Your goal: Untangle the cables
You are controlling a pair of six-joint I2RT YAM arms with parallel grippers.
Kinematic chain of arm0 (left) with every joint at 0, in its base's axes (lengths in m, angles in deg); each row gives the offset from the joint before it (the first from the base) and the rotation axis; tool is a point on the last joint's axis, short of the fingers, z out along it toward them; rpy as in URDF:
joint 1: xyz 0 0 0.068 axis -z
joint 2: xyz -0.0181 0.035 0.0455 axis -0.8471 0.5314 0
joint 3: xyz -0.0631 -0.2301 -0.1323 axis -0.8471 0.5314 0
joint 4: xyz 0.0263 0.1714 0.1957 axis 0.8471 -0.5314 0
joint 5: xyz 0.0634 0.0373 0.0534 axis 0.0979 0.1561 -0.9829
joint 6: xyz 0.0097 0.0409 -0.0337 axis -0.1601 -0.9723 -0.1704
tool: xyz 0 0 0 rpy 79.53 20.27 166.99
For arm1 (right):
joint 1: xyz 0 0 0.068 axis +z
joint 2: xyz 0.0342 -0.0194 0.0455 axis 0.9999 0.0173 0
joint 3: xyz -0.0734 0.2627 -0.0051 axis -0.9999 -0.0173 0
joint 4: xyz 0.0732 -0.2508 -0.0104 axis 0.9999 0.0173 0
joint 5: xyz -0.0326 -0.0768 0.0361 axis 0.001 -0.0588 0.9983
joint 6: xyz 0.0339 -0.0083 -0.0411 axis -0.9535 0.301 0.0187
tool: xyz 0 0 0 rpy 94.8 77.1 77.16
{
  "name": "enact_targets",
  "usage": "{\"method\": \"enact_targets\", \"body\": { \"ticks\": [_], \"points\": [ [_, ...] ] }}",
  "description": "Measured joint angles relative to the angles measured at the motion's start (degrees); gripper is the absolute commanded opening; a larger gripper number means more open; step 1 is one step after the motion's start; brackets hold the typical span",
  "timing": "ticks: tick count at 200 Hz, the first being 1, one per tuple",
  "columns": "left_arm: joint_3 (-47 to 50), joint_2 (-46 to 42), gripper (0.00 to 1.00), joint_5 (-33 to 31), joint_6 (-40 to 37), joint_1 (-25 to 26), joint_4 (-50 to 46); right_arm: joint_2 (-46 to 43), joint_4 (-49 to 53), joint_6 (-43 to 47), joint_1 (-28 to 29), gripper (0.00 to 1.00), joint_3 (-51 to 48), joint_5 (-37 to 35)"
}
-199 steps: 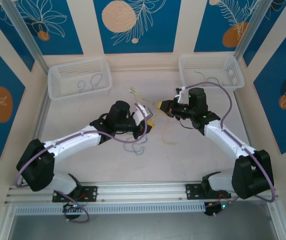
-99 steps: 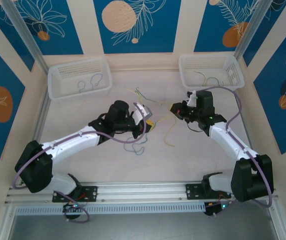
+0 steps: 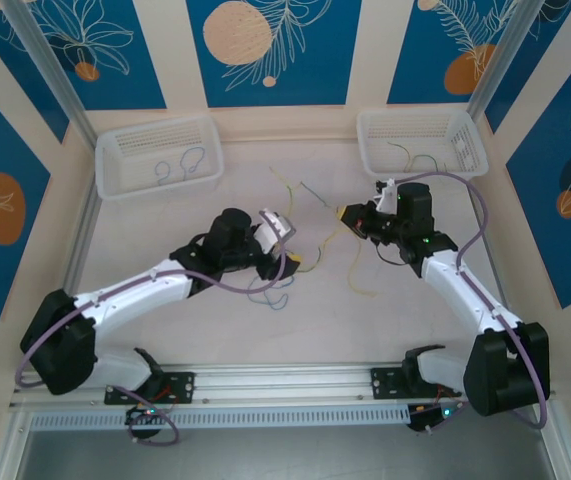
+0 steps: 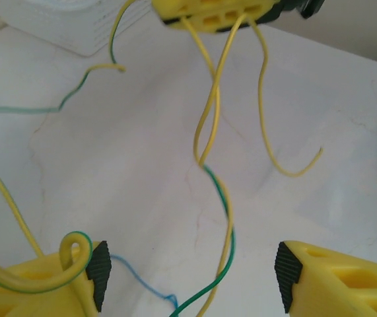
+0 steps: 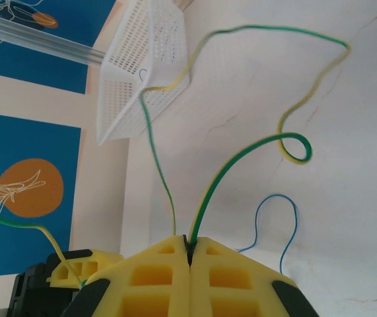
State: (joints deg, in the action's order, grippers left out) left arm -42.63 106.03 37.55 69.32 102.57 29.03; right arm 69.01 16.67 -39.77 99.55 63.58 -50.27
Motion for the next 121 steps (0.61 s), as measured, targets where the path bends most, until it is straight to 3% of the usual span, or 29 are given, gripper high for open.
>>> {"method": "enact_targets", "body": {
  "ticks": [11,63,83,121],
  "points": [
    [1.22,-2.16,0.81,-1.05,-0.61,-0.44,0.00,-0.20,-0.02,0.04,-0.20,0.00,0.00,0.00],
    [4.35,-8.41,0.81,-6.43,-0.70,-5.14,-0.74,-0.24,0.02,0.00,-0.28,0.00,-0.52,-0.04],
    [6.10,-9.70,0.79,-7.89,-0.24,-7.78,-1.86,-0.24,0.04,0.02,-0.28,0.00,-0.52,-0.07],
    [7.54,-11.52,0.66,-9.18,1.11,-10.54,-3.80,-0.24,0.04,-0.04,-0.13,0.00,-0.52,-0.04]
  ]
}}
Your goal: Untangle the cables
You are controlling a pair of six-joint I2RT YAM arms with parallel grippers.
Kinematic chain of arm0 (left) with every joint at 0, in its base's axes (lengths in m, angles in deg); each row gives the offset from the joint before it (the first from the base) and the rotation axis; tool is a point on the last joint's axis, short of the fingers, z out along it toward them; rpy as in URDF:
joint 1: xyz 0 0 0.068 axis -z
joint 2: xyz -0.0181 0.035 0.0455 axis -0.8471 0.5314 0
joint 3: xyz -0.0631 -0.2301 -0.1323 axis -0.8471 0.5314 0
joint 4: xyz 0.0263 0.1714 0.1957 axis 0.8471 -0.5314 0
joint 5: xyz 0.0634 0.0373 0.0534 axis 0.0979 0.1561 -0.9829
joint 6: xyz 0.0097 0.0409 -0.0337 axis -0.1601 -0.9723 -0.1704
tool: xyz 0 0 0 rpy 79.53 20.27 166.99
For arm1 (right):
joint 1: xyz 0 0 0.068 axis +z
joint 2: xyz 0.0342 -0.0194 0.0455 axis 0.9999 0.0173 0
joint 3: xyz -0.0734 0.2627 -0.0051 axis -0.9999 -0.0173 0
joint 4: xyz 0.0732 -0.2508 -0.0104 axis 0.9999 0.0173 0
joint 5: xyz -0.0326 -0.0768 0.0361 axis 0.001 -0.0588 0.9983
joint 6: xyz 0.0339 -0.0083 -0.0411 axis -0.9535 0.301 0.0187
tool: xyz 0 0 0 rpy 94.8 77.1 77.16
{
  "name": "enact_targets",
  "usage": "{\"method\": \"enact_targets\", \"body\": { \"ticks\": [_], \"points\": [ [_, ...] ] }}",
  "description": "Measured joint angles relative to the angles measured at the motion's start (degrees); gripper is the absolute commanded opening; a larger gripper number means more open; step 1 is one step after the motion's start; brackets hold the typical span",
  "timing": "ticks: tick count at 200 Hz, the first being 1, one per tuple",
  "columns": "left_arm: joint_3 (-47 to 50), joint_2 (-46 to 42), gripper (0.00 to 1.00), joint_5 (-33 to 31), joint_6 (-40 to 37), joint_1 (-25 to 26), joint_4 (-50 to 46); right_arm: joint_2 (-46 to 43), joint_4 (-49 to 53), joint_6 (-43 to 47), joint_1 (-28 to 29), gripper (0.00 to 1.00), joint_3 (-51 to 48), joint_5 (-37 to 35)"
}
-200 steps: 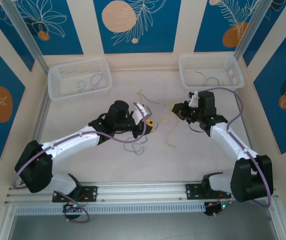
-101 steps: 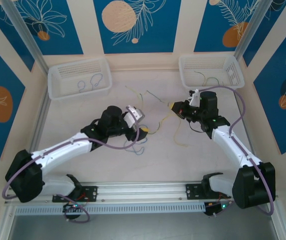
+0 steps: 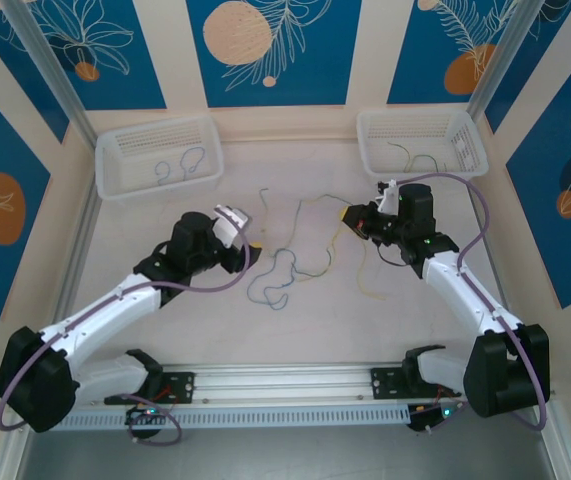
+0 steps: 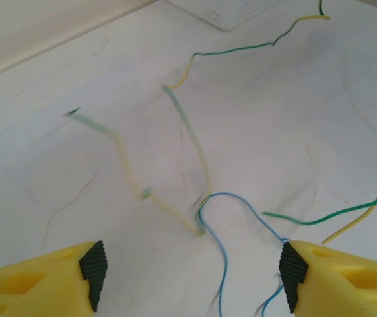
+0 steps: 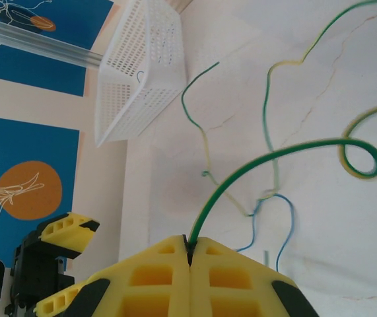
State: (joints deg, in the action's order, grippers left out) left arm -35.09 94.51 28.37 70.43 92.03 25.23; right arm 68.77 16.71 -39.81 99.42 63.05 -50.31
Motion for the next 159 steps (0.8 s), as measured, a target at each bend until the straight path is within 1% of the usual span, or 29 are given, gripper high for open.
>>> {"method": "enact_targets", "body": {
  "ticks": [22,47,76,107,129,152,159],
  "points": [
    [-0.02,-2.03,0.65,3.08,0.61,0.22,-0.02,0.02,-0.07,-0.02,0.98,0.00,0.00,-0.17],
    [-2.32,-1.57,0.65,7.48,0.33,3.21,-0.24,0.15,-0.09,-0.42,3.32,0.00,0.02,-0.22],
    [-8.66,5.03,0.65,10.69,-1.33,8.17,-0.92,0.50,-0.31,-1.46,4.85,0.00,0.02,-0.42],
    [-14.19,14.19,0.65,11.74,-3.39,11.76,-1.05,0.50,-0.48,-2.10,6.27,0.00,0.24,-1.22],
    [-16.72,19.04,0.65,12.63,-4.44,13.07,-0.85,0.50,-0.48,-2.21,7.28,0.00,0.55,-1.49],
    [-18.73,21.77,0.64,13.62,-5.11,13.31,0.17,0.50,-0.50,-2.21,7.65,0.00,0.70,-1.49],
    [-19.37,22.27,0.61,13.81,-5.33,13.31,0.44,0.50,-0.50,-2.21,7.65,0.00,0.70,-1.49]
  ]
}}
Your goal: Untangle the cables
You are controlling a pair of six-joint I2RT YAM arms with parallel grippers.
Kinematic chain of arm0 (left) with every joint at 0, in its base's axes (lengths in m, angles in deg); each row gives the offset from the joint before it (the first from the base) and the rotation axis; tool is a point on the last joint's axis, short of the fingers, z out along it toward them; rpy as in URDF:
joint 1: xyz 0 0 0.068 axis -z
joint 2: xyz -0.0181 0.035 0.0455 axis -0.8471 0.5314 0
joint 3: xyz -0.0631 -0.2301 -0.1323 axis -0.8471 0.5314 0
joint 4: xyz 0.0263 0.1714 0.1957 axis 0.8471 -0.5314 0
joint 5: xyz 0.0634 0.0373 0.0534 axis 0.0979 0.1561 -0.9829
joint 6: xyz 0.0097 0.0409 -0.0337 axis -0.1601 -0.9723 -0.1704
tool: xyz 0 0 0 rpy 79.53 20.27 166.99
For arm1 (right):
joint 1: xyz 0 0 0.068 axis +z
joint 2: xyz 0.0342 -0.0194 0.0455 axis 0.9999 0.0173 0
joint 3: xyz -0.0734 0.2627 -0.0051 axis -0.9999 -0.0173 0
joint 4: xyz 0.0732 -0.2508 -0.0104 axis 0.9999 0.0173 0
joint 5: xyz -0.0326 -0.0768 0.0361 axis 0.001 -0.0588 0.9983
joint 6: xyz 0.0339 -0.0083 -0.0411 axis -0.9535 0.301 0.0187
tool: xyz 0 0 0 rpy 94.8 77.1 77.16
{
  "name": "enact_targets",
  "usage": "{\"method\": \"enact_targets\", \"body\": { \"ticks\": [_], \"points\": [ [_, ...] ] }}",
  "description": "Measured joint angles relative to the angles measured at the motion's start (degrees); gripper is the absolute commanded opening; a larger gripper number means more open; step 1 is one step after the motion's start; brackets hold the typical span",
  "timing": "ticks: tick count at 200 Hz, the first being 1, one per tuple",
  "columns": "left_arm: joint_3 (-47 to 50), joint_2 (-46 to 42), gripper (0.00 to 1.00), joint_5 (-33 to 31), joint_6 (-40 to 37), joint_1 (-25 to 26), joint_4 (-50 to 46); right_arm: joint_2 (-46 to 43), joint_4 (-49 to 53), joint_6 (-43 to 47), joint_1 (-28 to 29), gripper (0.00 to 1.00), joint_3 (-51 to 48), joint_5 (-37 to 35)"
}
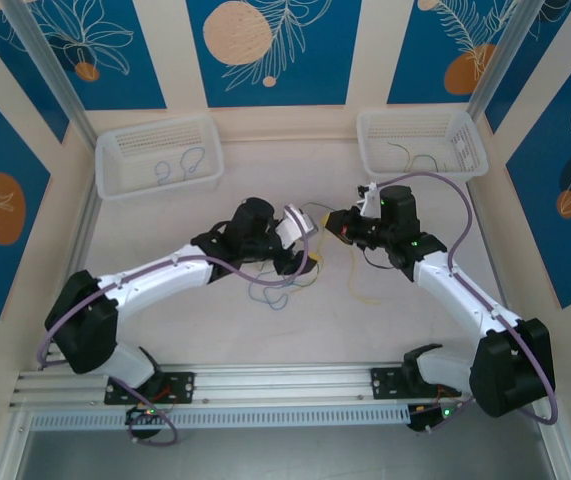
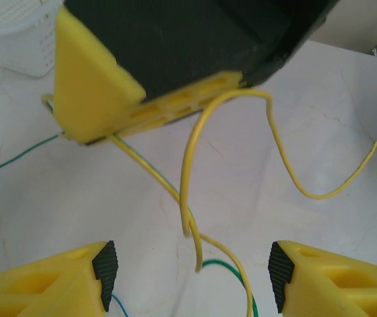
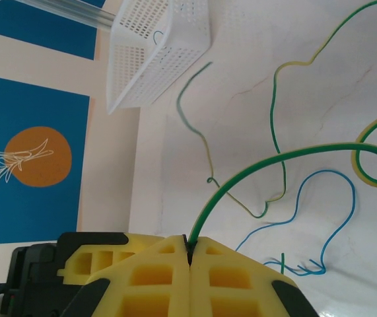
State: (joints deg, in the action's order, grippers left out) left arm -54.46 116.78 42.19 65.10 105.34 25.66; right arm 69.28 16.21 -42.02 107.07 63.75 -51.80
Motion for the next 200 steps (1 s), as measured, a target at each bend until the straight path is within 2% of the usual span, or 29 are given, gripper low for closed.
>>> {"method": "enact_targets", "body": {
  "ticks": [22,45,80,103,116,133,172,175,184,200],
  "points": [
    [-2.23,1.57,0.58,0.61,-1.11,0.00,1.27,0.00,0.00,0.00,0.15,0.00,0.00,0.00],
    [-3.65,2.64,0.49,1.22,-1.97,0.00,2.12,0.00,0.00,0.00,0.37,0.00,0.00,0.00],
    [-5.64,4.63,0.25,2.29,-2.97,0.00,2.23,0.00,-0.02,0.00,0.37,0.00,0.00,0.02],
    [-5.66,5.09,0.16,2.78,-3.96,0.00,2.58,0.00,-0.02,0.02,0.37,0.00,0.02,0.00],
    [-5.66,5.14,0.06,2.97,-4.17,0.00,2.60,0.00,-0.02,0.02,0.37,0.00,0.02,0.00],
    [-5.68,5.14,0.00,3.15,-4.07,0.00,2.56,0.00,-0.02,0.02,0.35,0.00,0.02,-0.02],
    [-5.64,5.11,0.00,3.15,-4.17,0.00,2.56,0.17,-0.04,0.02,0.31,0.00,0.09,0.00],
    [-5.62,5.09,0.05,3.15,-4.15,0.00,2.56,0.22,-0.04,0.02,0.31,0.00,0.09,0.00],
    [-5.53,5.05,0.34,3.15,-4.17,0.00,2.58,0.39,-0.09,0.00,0.31,0.00,0.11,0.02],
    [-5.11,4.87,0.34,3.13,-4.15,0.00,3.28,0.63,-0.42,-0.22,0.31,0.00,0.11,0.09]
  ]
}}
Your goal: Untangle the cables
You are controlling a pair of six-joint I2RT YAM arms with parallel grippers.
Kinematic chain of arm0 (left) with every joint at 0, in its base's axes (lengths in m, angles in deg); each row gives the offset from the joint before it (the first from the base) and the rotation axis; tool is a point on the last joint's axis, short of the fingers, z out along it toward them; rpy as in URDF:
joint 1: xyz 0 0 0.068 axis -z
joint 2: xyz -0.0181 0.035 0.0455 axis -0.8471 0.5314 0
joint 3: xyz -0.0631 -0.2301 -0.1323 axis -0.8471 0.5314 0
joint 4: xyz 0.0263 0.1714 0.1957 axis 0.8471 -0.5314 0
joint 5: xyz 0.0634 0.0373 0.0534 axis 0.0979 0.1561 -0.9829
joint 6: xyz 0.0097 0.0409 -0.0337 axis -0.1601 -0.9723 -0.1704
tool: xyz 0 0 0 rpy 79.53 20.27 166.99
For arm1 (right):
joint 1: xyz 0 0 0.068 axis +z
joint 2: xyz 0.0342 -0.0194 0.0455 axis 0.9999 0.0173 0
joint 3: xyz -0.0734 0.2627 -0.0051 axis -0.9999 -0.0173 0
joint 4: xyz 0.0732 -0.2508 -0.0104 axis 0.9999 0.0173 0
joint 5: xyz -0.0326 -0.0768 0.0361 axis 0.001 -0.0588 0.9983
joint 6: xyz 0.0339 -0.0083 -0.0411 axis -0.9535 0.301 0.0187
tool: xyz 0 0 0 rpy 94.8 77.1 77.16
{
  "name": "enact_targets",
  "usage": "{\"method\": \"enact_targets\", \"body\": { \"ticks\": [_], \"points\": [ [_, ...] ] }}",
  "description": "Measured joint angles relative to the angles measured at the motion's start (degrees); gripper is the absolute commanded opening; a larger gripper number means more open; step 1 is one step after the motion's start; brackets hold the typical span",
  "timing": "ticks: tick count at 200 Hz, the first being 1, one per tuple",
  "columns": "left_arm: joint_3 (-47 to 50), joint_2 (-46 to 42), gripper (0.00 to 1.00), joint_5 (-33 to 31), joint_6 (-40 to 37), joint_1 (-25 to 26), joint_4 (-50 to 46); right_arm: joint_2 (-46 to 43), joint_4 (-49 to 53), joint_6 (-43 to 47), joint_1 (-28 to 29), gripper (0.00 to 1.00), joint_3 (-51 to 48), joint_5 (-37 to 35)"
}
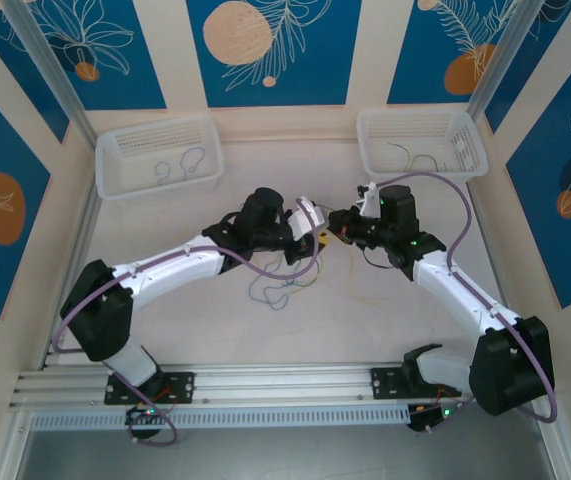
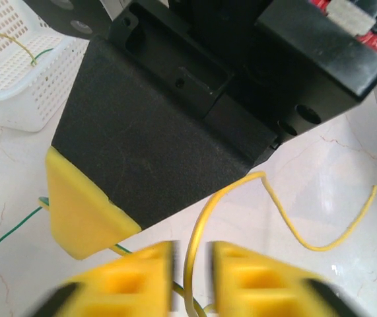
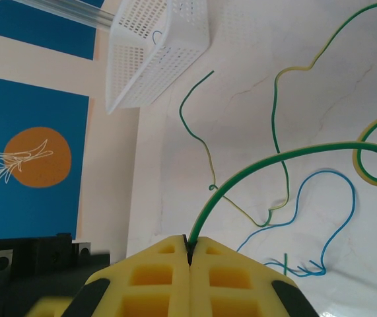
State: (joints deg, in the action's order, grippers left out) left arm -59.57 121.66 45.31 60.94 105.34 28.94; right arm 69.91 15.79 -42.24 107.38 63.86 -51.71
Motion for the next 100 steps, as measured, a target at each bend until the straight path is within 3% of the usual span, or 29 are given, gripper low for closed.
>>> {"method": "enact_targets", "body": {
  "ticks": [21,53,100],
  "points": [
    [0.11,-0.02,0.30,0.02,-0.13,0.00,0.15,0.22,-0.31,-0.20,0.02,0.00,0.00,0.15],
    [0.09,0.00,0.04,0.00,-0.96,0.04,0.15,0.35,-0.55,-0.20,0.04,0.00,0.00,0.15],
    [0.24,-0.04,0.00,-0.33,-1.42,0.07,0.31,0.33,-0.42,-0.17,-0.33,0.00,0.00,-0.11]
  ]
}}
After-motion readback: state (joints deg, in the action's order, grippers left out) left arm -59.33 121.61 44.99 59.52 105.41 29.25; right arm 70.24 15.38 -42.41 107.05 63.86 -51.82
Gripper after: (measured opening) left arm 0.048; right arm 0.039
